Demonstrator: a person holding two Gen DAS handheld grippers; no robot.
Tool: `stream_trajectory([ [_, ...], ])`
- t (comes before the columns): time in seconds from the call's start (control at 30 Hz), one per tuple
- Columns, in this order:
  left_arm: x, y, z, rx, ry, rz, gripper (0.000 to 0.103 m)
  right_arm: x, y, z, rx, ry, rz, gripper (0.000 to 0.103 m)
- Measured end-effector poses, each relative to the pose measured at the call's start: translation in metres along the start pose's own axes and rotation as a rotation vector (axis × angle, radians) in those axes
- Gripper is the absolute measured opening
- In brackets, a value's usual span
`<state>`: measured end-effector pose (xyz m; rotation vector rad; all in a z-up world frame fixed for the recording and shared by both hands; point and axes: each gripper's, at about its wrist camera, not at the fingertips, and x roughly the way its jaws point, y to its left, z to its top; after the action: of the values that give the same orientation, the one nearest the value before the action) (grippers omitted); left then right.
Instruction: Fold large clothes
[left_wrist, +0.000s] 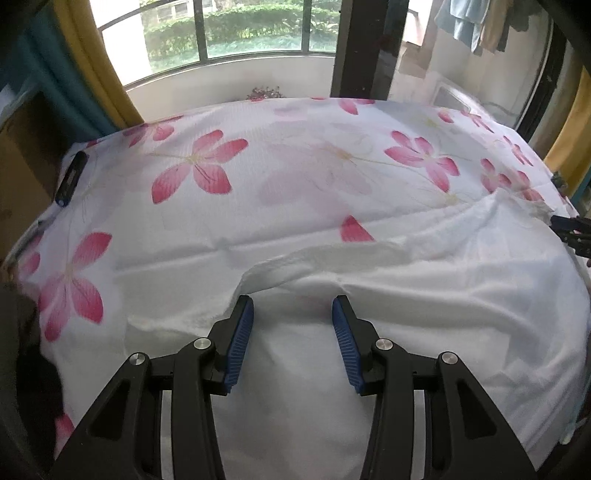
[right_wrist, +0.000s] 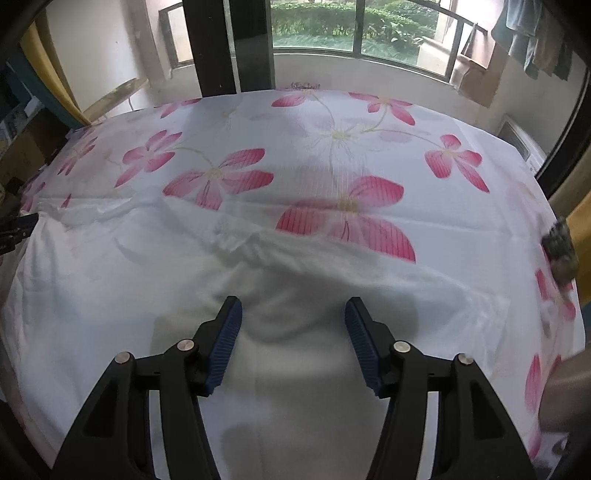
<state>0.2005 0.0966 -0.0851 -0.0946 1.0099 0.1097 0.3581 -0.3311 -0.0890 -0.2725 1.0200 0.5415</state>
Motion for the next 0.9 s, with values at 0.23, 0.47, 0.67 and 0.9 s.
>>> stream_trajectory([
  [0.23, 0.013, 0.017, 0.019, -0.022, -0.045, 0.025, 0.047, 0.017, -0.008, 0.027, -0.009, -0.012, -0.034, 0.065],
  [0.47, 0.028, 0.031, 0.038, -0.047, -0.063, 0.077, 0.050, 0.035, -0.011, 0.055, 0.000, -0.037, -0.056, 0.068],
  [0.67, 0.011, 0.033, 0.049, -0.083, -0.129, 0.139, 0.050, 0.037, -0.014, 0.067, 0.010, -0.053, -0.107, 0.069],
  [0.9, -0.003, -0.043, 0.047, 0.162, -0.083, -0.115, 0.050, 0.014, 0.010, 0.067, -0.056, -0.114, -0.085, 0.069],
])
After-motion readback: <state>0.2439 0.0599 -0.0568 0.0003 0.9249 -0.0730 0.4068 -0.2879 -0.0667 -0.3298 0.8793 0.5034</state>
